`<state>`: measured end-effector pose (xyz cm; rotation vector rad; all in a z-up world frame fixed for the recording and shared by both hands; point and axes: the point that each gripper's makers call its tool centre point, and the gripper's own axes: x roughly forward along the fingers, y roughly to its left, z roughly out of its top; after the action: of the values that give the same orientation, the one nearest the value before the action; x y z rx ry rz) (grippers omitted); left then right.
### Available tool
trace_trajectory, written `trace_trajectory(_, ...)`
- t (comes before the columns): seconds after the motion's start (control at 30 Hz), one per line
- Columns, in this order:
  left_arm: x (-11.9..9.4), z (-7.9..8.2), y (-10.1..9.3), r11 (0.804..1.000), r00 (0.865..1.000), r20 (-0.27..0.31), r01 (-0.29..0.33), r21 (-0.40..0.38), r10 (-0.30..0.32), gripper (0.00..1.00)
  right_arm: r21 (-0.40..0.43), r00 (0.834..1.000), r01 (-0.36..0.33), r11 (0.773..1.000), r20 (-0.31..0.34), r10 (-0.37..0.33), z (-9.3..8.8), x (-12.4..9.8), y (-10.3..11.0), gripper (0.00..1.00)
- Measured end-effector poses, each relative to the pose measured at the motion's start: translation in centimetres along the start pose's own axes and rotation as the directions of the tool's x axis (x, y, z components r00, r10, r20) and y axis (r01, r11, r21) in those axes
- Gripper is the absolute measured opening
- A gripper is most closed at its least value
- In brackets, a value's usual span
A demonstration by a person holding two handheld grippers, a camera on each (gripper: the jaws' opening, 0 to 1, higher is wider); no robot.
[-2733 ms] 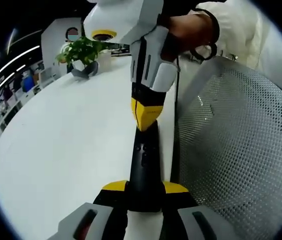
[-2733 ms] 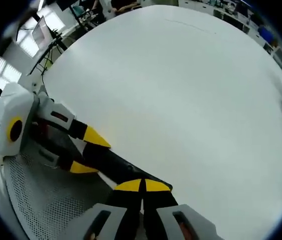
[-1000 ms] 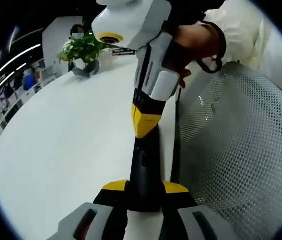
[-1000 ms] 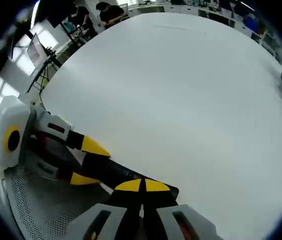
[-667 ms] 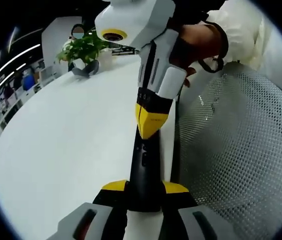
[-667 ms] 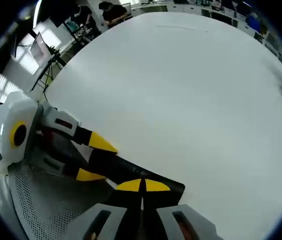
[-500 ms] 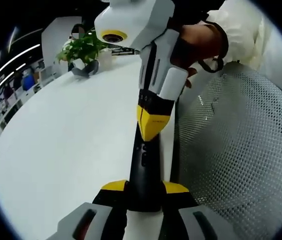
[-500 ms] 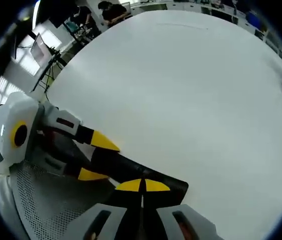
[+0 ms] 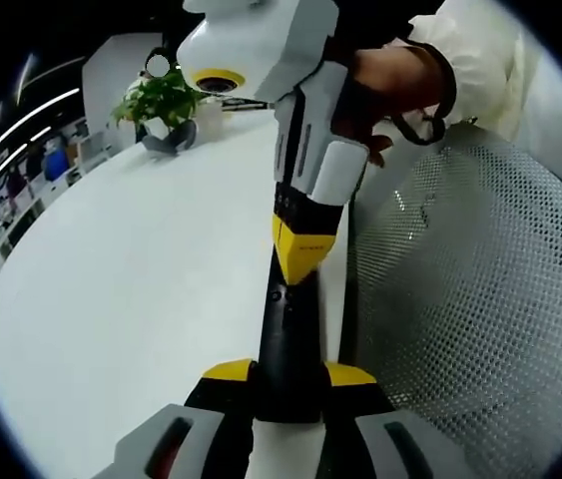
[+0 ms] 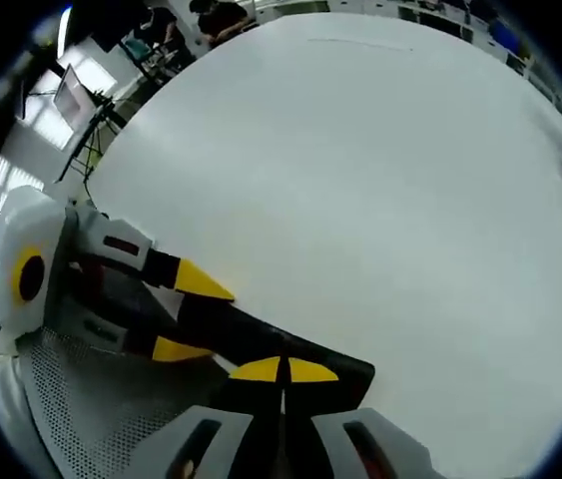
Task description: Press the specified remote control buttons in sequence, fully releasing each button before pressing the next.
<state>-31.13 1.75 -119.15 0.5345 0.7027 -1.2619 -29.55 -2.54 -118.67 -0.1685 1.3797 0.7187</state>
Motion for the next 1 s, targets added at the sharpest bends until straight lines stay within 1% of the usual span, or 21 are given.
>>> trace_trajectory(0.07,0.0,0.0,0.0,1.0,1.0,0.001,0.002,-0.001,-0.002,0.24,-0.008,1.0,0.014,1.0,-0.02,-0.014,0.1,0.1,0.0,0.0)
trace_trajectory(0.17,0.0,0.0,0.0,1.0,1.0,0.0,0.001,0.001,-0.001,0.24,-0.009,1.0,0.018,1.0,-0.022,-0.018,0.0,0.2,-0.2,0.0)
trace_trajectory(0.37,0.0,0.0,0.0,1.0,1.0,-0.001,0.002,0.002,-0.002,0.24,-0.002,1.0,-0.007,1.0,-0.004,0.007,0.0,0.2,-0.2,0.0)
trace_trajectory(0.53,0.0,0.0,-0.1,1.0,1.0,-0.004,0.001,0.012,-0.001,0.23,0.015,0.999,-0.024,1.0,0.036,0.023,-0.1,0.1,-0.3,0.0)
trace_trajectory(0.6,0.0,0.0,-0.1,1.0,1.0,-0.005,0.002,0.013,-0.002,0.23,0.023,0.999,-0.031,0.999,0.028,0.03,-0.2,0.0,-0.1,0.0)
trace_trajectory(0.7,0.0,0.0,-0.1,1.0,1.0,-0.008,0.003,0.014,-0.003,0.23,0.063,0.999,-0.046,0.997,0.006,0.046,-0.3,0.0,-0.2,0.0)
trace_trajectory(0.8,0.0,0.0,-0.1,1.0,1.0,-0.008,0.003,0.012,-0.003,0.23,0.043,0.997,-0.043,0.998,-0.064,0.046,-1.5,-0.4,-0.3,0.0)
trace_trajectory(0.87,0.0,0.0,-0.1,1.0,1.0,-0.008,0.003,0.011,-0.003,0.23,0.039,0.997,-0.049,0.998,-0.053,0.051,-1.6,-0.4,-0.5,0.0)
trace_trajectory(0.93,0.0,-0.1,-0.1,1.0,1.0,-0.008,0.003,0.014,-0.003,0.23,0.057,0.996,-0.05,0.997,-0.065,0.054,-1.8,-0.4,-0.6,0.0)
trace_trajectory(1.0,0.0,0.0,-0.1,1.0,1.0,-0.009,0.004,0.017,-0.004,0.23,0.065,0.997,-0.049,0.997,-0.06,0.053,-1.7,-0.5,-0.8,0.0)
